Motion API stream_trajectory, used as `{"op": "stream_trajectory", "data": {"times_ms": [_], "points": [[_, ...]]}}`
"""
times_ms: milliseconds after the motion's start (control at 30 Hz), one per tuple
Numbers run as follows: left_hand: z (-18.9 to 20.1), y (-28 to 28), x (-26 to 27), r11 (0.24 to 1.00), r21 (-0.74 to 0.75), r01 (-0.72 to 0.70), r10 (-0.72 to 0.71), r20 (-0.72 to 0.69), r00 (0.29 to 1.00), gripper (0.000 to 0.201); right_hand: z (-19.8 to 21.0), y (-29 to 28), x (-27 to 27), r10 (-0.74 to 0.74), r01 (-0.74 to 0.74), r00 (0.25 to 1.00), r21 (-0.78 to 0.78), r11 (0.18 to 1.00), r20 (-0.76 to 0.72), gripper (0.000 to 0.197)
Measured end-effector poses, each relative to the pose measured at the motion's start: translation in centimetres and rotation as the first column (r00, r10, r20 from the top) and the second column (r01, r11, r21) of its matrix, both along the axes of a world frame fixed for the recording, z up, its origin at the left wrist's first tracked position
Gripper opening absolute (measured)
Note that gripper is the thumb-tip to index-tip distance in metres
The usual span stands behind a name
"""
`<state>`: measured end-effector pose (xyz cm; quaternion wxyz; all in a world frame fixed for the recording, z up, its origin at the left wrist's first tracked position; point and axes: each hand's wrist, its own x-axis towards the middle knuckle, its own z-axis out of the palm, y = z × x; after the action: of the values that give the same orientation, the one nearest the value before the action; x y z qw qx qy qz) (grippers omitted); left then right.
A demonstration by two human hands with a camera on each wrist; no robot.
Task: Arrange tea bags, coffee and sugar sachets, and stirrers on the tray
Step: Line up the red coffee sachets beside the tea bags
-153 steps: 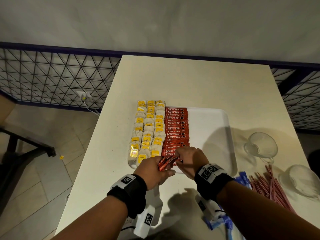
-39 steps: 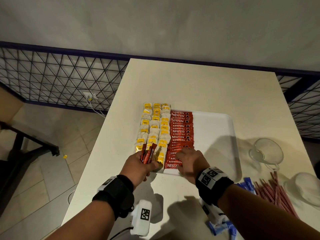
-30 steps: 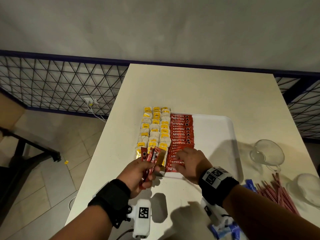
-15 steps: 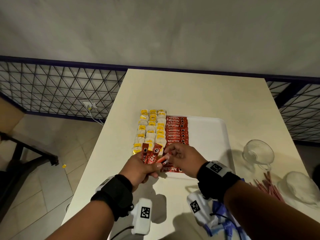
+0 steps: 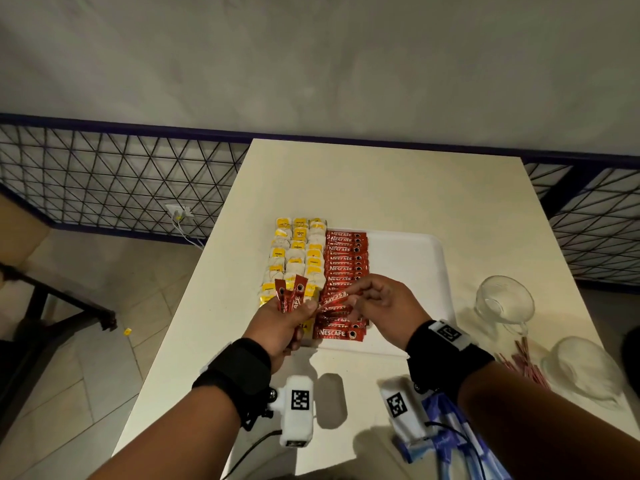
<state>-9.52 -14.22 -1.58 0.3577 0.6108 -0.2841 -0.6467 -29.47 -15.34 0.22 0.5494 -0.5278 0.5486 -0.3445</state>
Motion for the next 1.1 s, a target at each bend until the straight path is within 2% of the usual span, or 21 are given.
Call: {"op": "stream_trajectory", "data": {"times_ms": [100, 167, 267, 367, 433, 533, 600, 700, 733, 800, 900, 967, 1100], "points": [[0.2, -0.2, -0.1, 0.999, -0.04, -0.008, 0.003, -0.127, 0.992, 0.02, -0.2, 0.0, -0.6, 0.012, -0.012, 1.0, 0.004, 1.0, 0.007, 0.01], [0.6, -0.3, -0.3, 0.996, -0.089, -0.001, -0.008, -0.105, 0.994, 0.029, -0.4, 0.0, -0.9, 0.052, -0.051, 0.998, 0.019, 0.999, -0.02, 0.011], [0.6, -0.4, 0.1, 0.986, -0.167, 0.025, -0.015, 0.061, 0.998, 0.034, -0.8, 0.1, -1.4, 0.078, -0.076, 0.996, 0.052, 0.996, -0.045, 0.011], [0.4, -0.5, 0.2, 0.957, -0.226, 0.185, -0.11, 0.306, 0.946, 0.037, -1.1, 0.1, -1.8, 0.083, -0.101, 0.965, -0.059, 0.993, -0.249, 0.021], [0.8, -0.5, -0.3, 0.929, -0.227, 0.291, -0.182, 0.403, 0.897, 0.034, -0.6, -0.2, -1.5, 0.163, -0.23, 0.904, -0.128, 0.965, -0.395, 0.021], [1.7, -0.6, -1.2, 0.876, -0.287, 0.387, -0.225, 0.468, 0.855, 0.033, 0.1, -0.6, -0.2, 0.254, -0.421, 0.798, -0.203, 0.884, -0.547, 0.018], [2.1, -0.9, -1.4, 0.875, -0.34, 0.344, -0.163, 0.462, 0.872, 0.032, 0.1, -0.8, 0.2, 0.22, -0.341, 0.838, -0.164, 0.926, -0.5, 0.01], [2.1, -1.1, -1.0, 0.934, -0.328, 0.142, -0.067, 0.231, 0.971, 0.027, 0.1, -1.1, 0.1, 0.125, -0.129, 0.966, 0.0, 0.992, -0.226, 0.011], [1.8, -1.1, -0.8, 0.941, -0.305, 0.147, -0.078, 0.226, 0.971, 0.029, 0.2, -1.1, 0.0, 0.094, -0.089, 0.984, 0.04, 0.995, -0.151, 0.012], [1.1, -0.8, -0.4, 0.934, -0.259, 0.247, -0.17, 0.287, 0.943, 0.032, 0.5, -0.9, 0.0, 0.031, -0.034, 0.999, 0.107, 0.994, 0.021, 0.014], [0.7, -0.8, -0.5, 0.919, -0.241, 0.312, -0.217, 0.353, 0.91, 0.027, 0.4, -0.5, -0.2, -0.071, 0.025, 0.975, 0.216, 0.976, 0.209, 0.02], [0.6, -1.1, -0.6, 0.905, -0.243, 0.35, -0.238, 0.393, 0.888, 0.024, -0.1, -0.3, -0.7, -0.046, 0.011, 0.989, 0.242, 0.97, 0.141, 0.019], [0.6, -1.6, -0.5, 0.835, -0.184, 0.519, -0.335, 0.579, 0.743, 0.021, -1.1, -0.2, -1.6, 0.051, -0.029, 0.995, 0.247, 0.969, -0.084, 0.015]]}}
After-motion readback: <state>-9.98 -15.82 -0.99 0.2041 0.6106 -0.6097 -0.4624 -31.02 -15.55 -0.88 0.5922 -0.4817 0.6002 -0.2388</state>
